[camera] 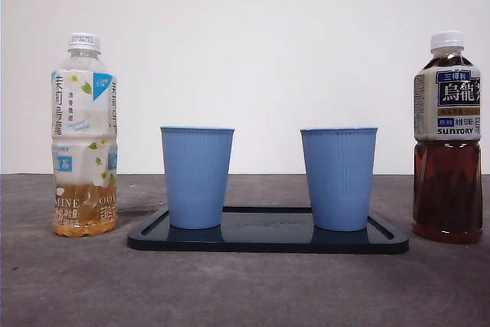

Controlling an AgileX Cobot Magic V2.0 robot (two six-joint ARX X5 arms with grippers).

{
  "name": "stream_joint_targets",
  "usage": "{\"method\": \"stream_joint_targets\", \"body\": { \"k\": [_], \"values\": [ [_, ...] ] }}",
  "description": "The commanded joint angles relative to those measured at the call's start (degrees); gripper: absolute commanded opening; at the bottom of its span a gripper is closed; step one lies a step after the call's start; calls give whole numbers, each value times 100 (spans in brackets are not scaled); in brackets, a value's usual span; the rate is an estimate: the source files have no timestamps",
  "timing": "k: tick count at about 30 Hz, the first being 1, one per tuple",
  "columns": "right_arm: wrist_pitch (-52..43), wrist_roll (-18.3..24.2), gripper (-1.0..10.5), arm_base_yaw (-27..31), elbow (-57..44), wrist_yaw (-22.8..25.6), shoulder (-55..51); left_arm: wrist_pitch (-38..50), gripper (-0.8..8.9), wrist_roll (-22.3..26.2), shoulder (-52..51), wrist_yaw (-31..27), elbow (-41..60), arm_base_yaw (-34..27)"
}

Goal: Pour the drink into the cup

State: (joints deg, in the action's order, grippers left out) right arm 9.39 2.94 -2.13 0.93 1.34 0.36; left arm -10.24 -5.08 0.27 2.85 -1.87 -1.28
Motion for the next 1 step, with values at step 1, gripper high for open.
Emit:
{"method": "stream_joint_targets", "body": {
  "k": [1],
  "values": [
    [-59,-66,15,11,-28,20,-15,-44,28,-13,2,-9,96,-4]
  ]
}}
